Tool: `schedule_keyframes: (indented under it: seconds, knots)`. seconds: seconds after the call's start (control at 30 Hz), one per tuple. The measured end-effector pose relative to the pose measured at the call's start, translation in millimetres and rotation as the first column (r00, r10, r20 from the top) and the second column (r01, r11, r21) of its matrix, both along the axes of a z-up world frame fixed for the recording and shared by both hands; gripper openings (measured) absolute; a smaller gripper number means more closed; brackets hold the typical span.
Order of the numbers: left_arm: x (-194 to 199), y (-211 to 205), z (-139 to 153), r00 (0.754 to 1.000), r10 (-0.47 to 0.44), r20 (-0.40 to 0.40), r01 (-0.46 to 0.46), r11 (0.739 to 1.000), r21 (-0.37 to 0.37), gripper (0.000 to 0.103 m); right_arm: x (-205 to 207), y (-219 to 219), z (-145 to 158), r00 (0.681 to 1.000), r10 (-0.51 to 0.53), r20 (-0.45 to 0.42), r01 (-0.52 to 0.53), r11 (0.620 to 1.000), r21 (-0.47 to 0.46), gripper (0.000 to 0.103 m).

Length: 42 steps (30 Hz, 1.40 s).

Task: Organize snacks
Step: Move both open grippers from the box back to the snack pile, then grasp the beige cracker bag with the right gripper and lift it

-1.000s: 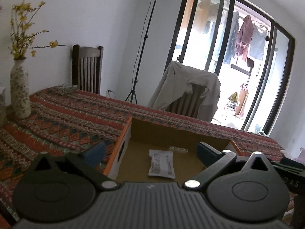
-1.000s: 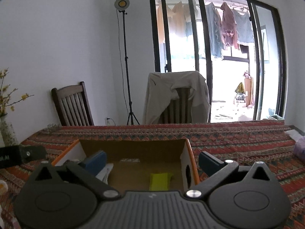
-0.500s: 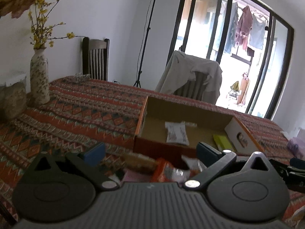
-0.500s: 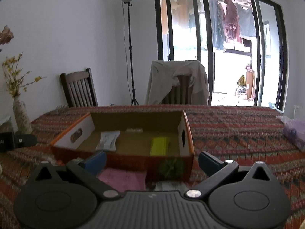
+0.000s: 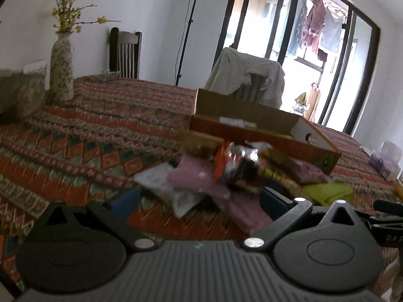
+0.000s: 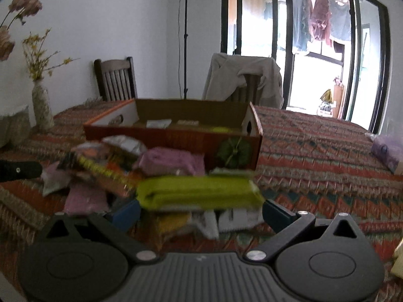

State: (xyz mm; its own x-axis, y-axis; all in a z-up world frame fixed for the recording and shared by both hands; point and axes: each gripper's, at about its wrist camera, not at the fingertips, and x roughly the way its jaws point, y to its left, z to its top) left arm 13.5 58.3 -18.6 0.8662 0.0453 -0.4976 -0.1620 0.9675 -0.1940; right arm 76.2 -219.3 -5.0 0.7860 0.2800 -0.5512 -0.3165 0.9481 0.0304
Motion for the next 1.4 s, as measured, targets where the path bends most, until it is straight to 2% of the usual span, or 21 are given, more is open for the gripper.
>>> schedule_keyframes:
  seconds: [0.1, 0.33, 0.5, 0.67, 0.87, 0.97, 1.03, 1.1, 1.23, 1.4]
  knots:
    - [-5, 1, -5, 1.000, -0.002, -0.013, 0.002, 1.000, 0.003, 0.103, -7, 1, -7, 1.000, 0.010, -0.013, -0.010, 1.000, 0.000, 0.103]
    - [-7, 2, -7, 1.000, -0.006, -0.013, 0.006, 1.000, -0.006, 0.103, -7, 12, -8, 0.999, 0.031, 0.020, -0.030, 0.999, -0.035, 0.100]
    - [-9, 4, -8, 1.000, -0.004, -0.012, 0.003, 1.000, -0.013, 0.103, 10, 23, -14, 0.999, 0.050, -0.003, -0.050, 0.996, -0.076, 0.083]
    - [-10, 10, -8, 1.000, 0.007, -0.013, -0.008, 1.000, -0.023, 0.103, 30, 33, -21, 0.997, 0.056, -0.052, -0.061, 0.994, -0.092, 0.071]
    - [-9, 15, -12, 1.000, 0.014, -0.023, -0.015, 0.999, -0.045, 0.103, 38, 37, -31, 0.993, 0.079, -0.086, -0.085, 0.994, -0.069, 0.073]
    - [-8, 15, -13, 1.000, 0.013, -0.028, -0.015, 0.999, -0.047, 0.103, 39, 33, -31, 0.991, 0.091, -0.097, -0.095, 0.995, -0.041, 0.070]
    - [-8, 14, -14, 0.999, 0.010, -0.031, -0.011, 0.999, -0.048, 0.103, 37, 33, -32, 0.990, 0.106, -0.092, -0.110, 0.993, -0.037, 0.066]
    - [-8, 13, -14, 0.999, 0.008, -0.033, -0.009, 0.999, -0.048, 0.103, 33, 34, -32, 0.988, 0.134, -0.077, -0.137, 0.990, -0.037, 0.052]
    - [-9, 11, -15, 0.999, 0.005, -0.032, -0.007, 0.999, -0.045, 0.103, 19, 40, -30, 0.992, 0.126, -0.020, -0.127, 0.988, -0.083, 0.049]
    - [-9, 12, -14, 0.999, 0.012, -0.033, -0.013, 0.999, -0.046, 0.103, 3, 36, -26, 0.992, 0.127, 0.028, -0.125, 0.990, -0.062, 0.048]
